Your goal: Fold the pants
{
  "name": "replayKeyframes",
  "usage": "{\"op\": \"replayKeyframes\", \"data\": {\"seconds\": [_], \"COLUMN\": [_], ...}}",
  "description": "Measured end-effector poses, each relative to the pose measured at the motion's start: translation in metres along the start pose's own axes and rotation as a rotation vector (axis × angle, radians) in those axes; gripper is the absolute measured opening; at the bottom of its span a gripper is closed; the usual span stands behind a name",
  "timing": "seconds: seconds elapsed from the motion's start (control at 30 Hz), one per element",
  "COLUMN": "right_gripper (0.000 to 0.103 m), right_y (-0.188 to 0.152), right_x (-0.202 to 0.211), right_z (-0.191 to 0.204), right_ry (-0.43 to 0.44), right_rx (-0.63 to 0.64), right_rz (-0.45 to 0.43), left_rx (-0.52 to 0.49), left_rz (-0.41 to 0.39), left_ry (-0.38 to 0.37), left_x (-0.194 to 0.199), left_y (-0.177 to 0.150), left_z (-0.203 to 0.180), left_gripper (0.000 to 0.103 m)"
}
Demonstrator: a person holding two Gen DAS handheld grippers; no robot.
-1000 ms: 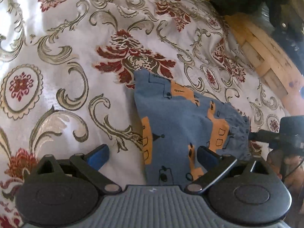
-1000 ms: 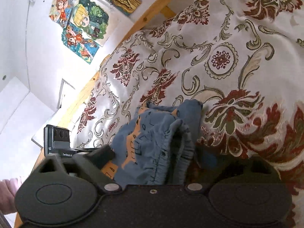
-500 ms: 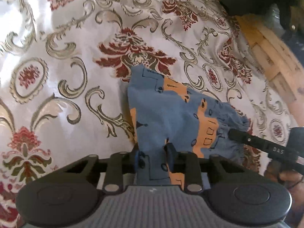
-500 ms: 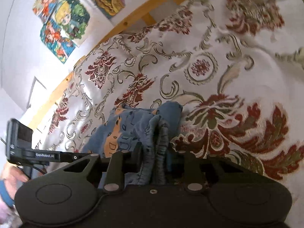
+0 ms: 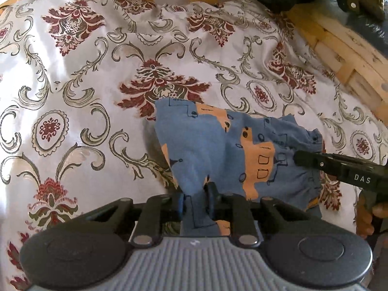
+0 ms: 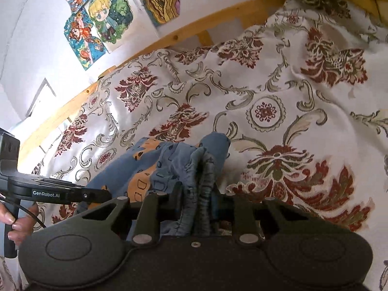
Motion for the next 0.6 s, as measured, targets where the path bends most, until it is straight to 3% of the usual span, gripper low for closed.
{"op": "replayKeyframes", "data": {"seconds": [0.27,0.6], "right_gripper": [0.022,0.022], "right_y": [0.015,0.085], "right_x": [0.01,-0.003], "right_z": [0.009,0.024], "right_ry": [-0.003,0.044], "right_rx": [0.077,0.223], "right_rz": [-0.062,-0.065], "left_rx": [0.006,0.071], "left_rz": [-0.063,-0.153], "left_ry": [-0.025,-0.087], "left_x": [0.015,0.024], "left_y": [0.006,0.04], "left_z": [0.001,0.027], "left_gripper": [0.019,0.019]}}
Point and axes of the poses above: each gripper's, at about its wrist camera, not at the fingertips, and x roughly against the way its jaws point, z to its left, y to its top, the point moved 3 cm from there along -x, roughly the way its jaws point, and after that the axes turned 5 degrees about z, right-handed, at the moved point
